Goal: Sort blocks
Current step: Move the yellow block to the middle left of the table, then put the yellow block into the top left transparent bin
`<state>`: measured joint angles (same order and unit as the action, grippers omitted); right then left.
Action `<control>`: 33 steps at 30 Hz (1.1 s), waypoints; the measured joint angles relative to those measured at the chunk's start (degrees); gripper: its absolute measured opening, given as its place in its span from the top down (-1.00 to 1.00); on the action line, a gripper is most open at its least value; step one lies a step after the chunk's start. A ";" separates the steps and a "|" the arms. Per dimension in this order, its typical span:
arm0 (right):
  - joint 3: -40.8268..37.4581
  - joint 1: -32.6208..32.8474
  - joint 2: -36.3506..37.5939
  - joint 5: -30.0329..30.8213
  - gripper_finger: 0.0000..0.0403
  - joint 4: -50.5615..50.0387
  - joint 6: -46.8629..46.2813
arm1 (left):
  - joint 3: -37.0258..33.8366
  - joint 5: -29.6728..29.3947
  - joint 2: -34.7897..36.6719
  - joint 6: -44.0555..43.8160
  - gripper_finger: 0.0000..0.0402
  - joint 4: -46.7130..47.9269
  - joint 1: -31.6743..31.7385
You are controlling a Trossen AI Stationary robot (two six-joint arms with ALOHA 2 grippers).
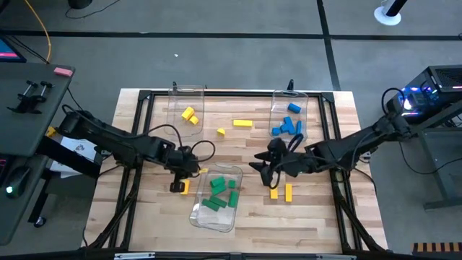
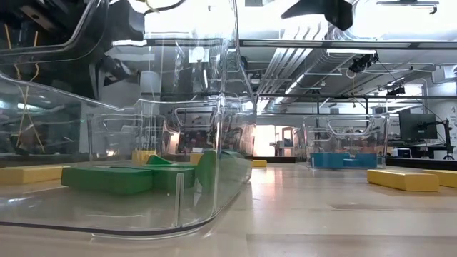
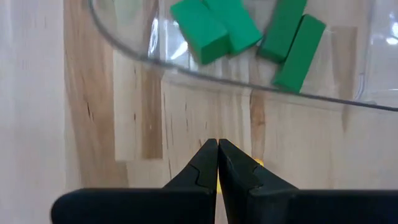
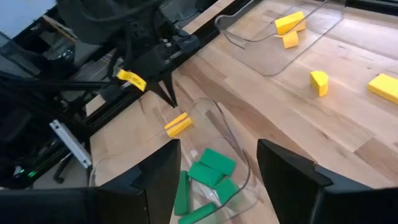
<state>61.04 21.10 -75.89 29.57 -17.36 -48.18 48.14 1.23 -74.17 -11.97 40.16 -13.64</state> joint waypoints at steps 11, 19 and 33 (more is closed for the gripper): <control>0.00 0.18 -5.21 -7.06 -0.03 0.04 -5.84 | 2.39 6.75 0.00 13.86 0.73 -1.18 2.43; 0.00 1.25 -5.33 -11.00 -0.03 0.05 -5.89 | 6.83 4.36 -0.32 37.04 0.08 -2.43 -0.89; 0.00 1.95 -5.27 -5.50 -0.03 3.52 -7.04 | 6.84 0.93 -1.62 43.87 -0.23 -3.16 -3.43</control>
<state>61.04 23.05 -81.17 24.07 -13.84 -55.22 54.98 2.15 -75.79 31.90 37.00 -17.07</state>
